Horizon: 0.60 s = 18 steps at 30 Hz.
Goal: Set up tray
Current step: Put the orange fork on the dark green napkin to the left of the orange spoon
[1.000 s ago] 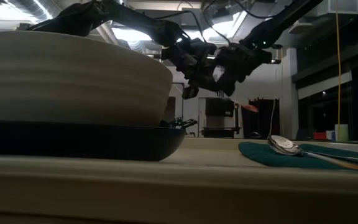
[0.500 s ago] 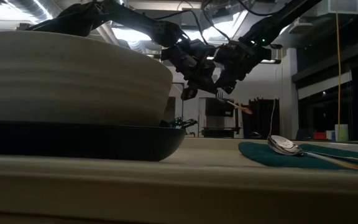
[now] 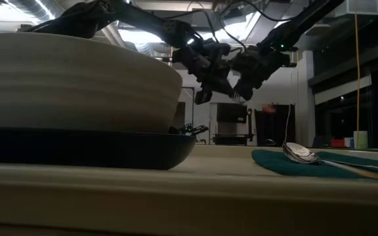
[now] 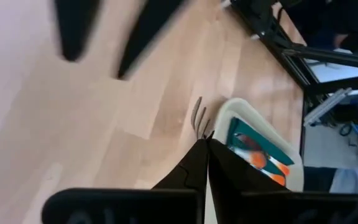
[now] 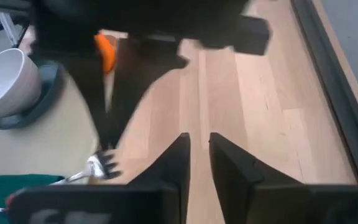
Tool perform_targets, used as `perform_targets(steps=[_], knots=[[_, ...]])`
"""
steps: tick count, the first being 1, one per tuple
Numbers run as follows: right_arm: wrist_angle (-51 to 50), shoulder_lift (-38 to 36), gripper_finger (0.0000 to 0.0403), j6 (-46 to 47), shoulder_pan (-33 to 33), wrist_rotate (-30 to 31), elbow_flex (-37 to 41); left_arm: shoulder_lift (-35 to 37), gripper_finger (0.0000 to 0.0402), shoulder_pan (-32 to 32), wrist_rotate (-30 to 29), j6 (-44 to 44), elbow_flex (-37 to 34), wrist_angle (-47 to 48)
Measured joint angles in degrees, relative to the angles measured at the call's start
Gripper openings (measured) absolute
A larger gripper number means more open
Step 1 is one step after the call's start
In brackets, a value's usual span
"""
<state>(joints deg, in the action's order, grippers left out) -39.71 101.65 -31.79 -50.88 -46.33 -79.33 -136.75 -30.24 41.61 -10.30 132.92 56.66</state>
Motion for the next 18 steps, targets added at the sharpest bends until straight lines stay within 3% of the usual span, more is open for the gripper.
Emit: perform_targets(steps=[9, 18], knots=[[-2.71, 0.0, 0.0119, -0.28, -2.37, -3.07, 0.02, 0.0, 0.0002, -0.02, -0.61, 0.01, 0.0, 0.09], [-9.35, 0.0, 0.0214, -7.68, -2.05, -3.24, 0.09, 0.0, 0.0002, -0.13, -0.05, 0.45, 0.0, 0.22]])
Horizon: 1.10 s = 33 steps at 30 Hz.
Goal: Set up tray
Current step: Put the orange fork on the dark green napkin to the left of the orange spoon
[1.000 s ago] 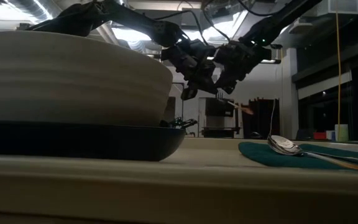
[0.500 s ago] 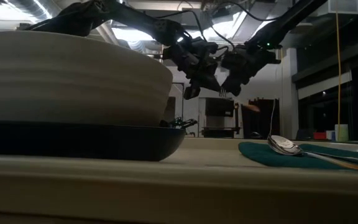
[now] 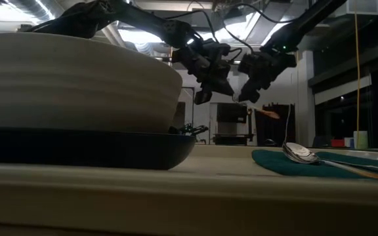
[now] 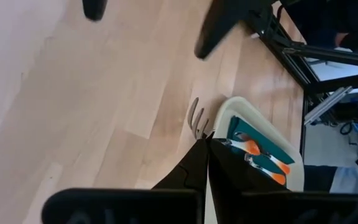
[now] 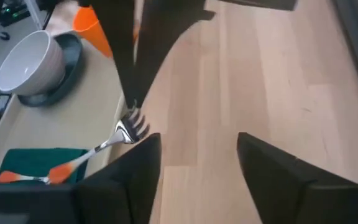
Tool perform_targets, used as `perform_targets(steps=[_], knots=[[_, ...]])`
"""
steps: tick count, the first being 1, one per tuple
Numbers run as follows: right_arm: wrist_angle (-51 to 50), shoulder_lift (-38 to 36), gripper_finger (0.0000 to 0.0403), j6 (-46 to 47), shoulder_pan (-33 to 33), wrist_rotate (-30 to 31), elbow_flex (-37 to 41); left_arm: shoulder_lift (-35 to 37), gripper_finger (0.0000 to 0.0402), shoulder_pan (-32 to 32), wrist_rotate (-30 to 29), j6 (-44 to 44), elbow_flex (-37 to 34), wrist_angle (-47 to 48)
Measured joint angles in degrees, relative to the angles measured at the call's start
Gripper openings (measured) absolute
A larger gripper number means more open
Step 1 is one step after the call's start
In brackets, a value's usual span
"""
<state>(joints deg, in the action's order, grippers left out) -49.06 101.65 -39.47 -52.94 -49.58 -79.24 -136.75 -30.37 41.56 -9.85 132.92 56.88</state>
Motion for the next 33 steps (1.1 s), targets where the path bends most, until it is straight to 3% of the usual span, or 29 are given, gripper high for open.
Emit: perform_targets(steps=[4, 11, 23, 33], knots=[[-0.51, 0.0, 0.024, -1.37, 0.97, 0.0, 0.0, 0.0, 0.0002, -0.02, 0.19, 0.13, 0.0, 0.09], [-4.29, 0.0, 0.0244, -6.35, 3.49, 0.43, 0.02, 0.0, 0.0002, -0.09, 0.31, 0.13, 0.0, 0.09], [-3.18, 0.0, 0.0213, -6.77, 6.58, 0.45, 0.02, 0.0, 0.0002, -0.09, 0.35, 0.13, 0.0, 0.08], [-2.97, -0.01, 0.0209, -6.73, 7.13, 0.54, 0.02, 0.0, 0.0002, 0.66, 0.35, -0.03, 0.0, -0.03]])
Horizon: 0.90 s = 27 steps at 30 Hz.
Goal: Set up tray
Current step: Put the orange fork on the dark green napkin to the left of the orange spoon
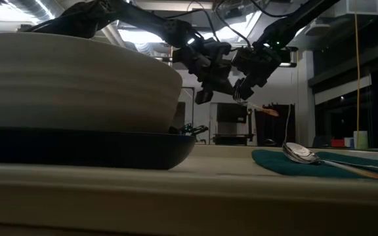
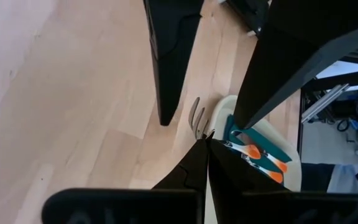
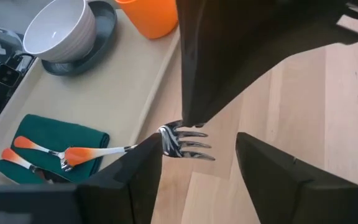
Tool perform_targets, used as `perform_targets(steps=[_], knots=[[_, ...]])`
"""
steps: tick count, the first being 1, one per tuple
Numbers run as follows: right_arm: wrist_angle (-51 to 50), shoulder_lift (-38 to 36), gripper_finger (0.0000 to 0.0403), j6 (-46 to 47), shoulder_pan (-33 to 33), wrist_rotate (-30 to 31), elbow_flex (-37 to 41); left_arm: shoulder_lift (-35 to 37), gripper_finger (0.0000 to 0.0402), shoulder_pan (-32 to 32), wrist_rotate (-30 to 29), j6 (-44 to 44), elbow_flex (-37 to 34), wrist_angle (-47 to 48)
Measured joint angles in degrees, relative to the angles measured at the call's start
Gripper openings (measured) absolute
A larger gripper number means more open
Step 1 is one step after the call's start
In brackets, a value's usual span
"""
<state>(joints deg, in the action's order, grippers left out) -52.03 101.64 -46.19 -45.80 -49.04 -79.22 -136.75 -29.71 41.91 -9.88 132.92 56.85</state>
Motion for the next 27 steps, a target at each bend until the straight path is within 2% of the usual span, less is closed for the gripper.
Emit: perform_targets(steps=[4, 19, 24, 27], knots=[[-0.02, -0.01, 0.0193, 0.03, 0.02, -0.02, 0.0, 0.0, 0.0002, 0.09, 0.04, -0.43, 0.0, -0.07], [0.87, -0.01, 0.0076, 0.22, 1.25, -0.04, 0.0, 0.0, 0.0002, 0.09, 0.11, -0.96, 0.0, -0.28], [1.29, -0.04, 0.0016, 0.67, 1.25, 0.09, 0.02, 0.0, 0.0002, 0.09, 0.1, -1.37, 0.0, -0.53], [1.41, -0.08, 0.0011, 0.89, 1.2, 1.24, 0.02, 0.0, 0.0003, 0.07, -0.32, -1.62, -0.07, -1.35]])
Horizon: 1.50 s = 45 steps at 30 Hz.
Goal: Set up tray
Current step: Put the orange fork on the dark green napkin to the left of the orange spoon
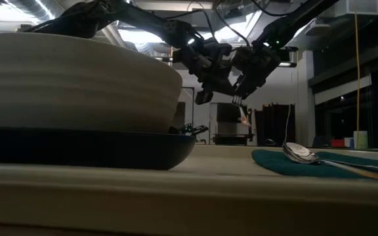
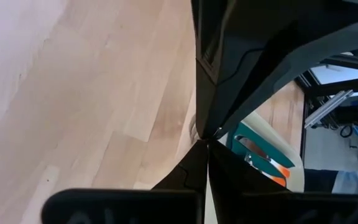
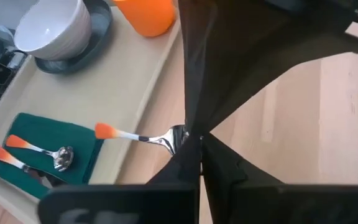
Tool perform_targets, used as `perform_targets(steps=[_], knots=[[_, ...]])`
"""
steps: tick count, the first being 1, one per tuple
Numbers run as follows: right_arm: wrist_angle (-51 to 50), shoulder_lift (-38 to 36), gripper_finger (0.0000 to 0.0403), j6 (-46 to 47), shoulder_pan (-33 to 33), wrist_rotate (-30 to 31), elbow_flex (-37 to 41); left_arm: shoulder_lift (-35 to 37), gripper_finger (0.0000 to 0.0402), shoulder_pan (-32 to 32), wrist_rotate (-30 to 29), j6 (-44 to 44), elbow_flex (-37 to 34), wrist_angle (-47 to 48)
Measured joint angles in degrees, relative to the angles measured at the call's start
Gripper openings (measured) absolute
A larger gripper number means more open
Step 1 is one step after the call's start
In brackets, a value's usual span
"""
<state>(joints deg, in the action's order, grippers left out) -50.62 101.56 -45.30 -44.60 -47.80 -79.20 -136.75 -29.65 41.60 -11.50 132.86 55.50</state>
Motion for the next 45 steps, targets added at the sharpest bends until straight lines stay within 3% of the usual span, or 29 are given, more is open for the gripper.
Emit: perform_targets(steps=[7, 9, 13, 17, 23, 28, 32, 39, 45], knots=[[0.25, -0.04, 0.0006, 0.46, 0.04, 1.5, 0.0, 0.0, 0.0003, -0.34, 0.25, -0.3, -0.02, -0.29], [0.6, -0.04, 0.0004, 1.25, 0.09, 1.78, 0.02, 0.0, 0.0004, -0.77, 3.3, 0.5, -0.01, 0.21], [0.79, 0.02, 0.0003, 1.79, -0.31, 2.06, 0.02, 0.13, 0.0013, -1.72, 9.82, 3.92, 0.07, 4.89], [-0.01, 0.02, 0.0002, 3.25, -0.96, 2.05, 0.02, 0.15, 0.0036, -3.4, 10.13, 7.07, 0.07, 13.05], [-6.62, 0.02, 0.0002, 7.52, 0.89, 1.99, 0.02, 0.63, 0.0063, -6.47, 2.51, 14.33, 0.07, 27.77], [-10.95, 0.02, 0.0002, 11.13, 6.47, 2.22, 0.02, 3.69, 0.0067, -7.93, -11.58, 20.39, 0.07, 32.78], [-11.72, 0.04, 0.0002, 16.36, 13.39, 7.39, 0.02, 6.65, 0.0067, -8.94, -20.88, 21.95, 0.07, 32.72], [-1.59, 0.04, 0.0002, 32.91, 24.41, 8.91, 0.02, 13.03, 0.0063, -9.9, -30.14, 25.16, 0.07, 32.55], [3.83, 0.07, 0.0002, 44.98, 32.54, 18.24, 0.52, 20.05, 0.0062, -11.11, -34.02, 28.3, 0.07, 32.41]])
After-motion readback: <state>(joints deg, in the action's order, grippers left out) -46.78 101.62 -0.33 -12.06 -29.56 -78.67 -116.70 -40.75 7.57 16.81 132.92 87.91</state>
